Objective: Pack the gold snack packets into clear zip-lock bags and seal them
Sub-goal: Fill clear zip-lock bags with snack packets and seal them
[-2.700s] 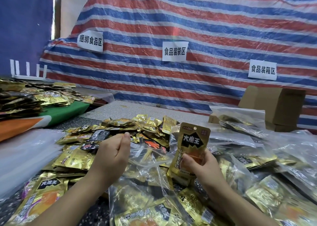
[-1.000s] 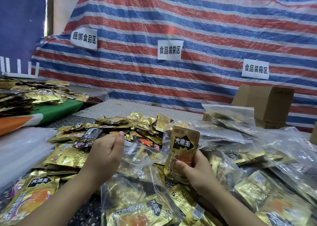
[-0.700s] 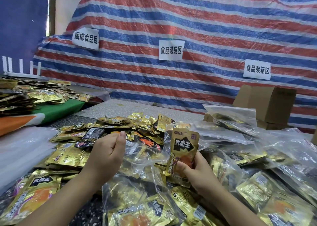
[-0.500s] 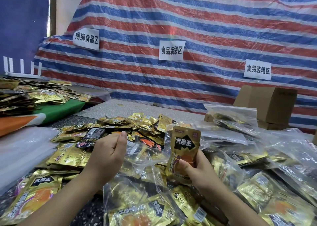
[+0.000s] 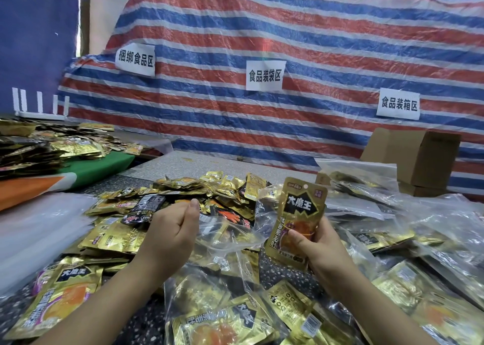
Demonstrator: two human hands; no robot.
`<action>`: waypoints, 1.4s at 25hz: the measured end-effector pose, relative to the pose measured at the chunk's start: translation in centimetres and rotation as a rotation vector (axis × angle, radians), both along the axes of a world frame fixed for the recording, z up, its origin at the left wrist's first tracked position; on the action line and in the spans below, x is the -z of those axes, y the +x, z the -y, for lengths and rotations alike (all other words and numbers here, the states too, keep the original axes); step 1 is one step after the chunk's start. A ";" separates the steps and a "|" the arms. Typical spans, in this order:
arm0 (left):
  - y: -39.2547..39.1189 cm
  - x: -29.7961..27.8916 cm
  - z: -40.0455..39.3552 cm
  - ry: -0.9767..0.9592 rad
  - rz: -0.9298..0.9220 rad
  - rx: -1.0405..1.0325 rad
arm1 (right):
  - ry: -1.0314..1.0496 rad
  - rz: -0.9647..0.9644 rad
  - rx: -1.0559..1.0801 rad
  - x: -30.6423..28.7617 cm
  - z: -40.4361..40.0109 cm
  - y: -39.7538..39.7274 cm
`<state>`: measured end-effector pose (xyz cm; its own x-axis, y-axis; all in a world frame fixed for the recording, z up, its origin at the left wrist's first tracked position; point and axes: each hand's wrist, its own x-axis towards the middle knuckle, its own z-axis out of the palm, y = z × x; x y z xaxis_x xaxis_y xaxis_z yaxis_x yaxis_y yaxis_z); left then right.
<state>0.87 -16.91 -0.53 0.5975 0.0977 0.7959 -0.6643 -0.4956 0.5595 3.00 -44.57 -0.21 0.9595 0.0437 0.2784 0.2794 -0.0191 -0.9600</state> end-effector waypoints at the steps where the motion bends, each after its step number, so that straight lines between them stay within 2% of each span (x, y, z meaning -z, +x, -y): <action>1: -0.1 0.0 0.0 -0.002 0.009 0.011 | 0.050 -0.011 -0.025 -0.4 -0.1 -0.2; 4: -0.1 -0.1 0.1 -0.023 0.037 0.036 | 0.180 -0.042 -0.091 -2.8 -1.1 -0.8; 9: -0.3 -0.1 0.1 -0.041 0.046 0.069 | 0.320 0.151 -0.256 -8.2 -5.0 -2.0; 13: -0.5 -0.5 0.1 -0.068 0.063 0.060 | 0.327 0.204 -0.343 -8.7 -8.4 -2.1; 15: -0.7 -0.6 0.1 -0.083 0.071 0.049 | 0.180 0.220 -0.323 -7.9 -9.3 -2.1; 19: -0.7 -0.7 0.1 -0.131 0.055 0.045 | -0.288 0.284 -0.316 -6.5 -9.4 -2.1; 24: -1.3 -0.7 0.6 -0.183 0.051 0.059 | -0.652 0.307 -0.357 -7.7 -8.9 -2.4; 30: -1.7 -1.1 0.8 -0.381 -0.019 0.046 | -0.932 0.283 -0.328 -9.7 -9.0 -3.0; 32: -1.8 -1.1 0.9 -0.387 -0.012 0.046 | -0.954 0.255 -0.323 -9.8 -9.2 -3.0; 35: -1.6 -0.9 0.4 -0.286 0.039 0.016 | -1.055 0.219 -0.294 -10.3 -9.0 -2.8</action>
<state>-0.69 -17.34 0.35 0.5698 0.3123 0.7601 -0.6946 -0.3113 0.6486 0.21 -35.53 10.13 0.8076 0.5752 0.1299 0.5685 -0.7008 -0.4309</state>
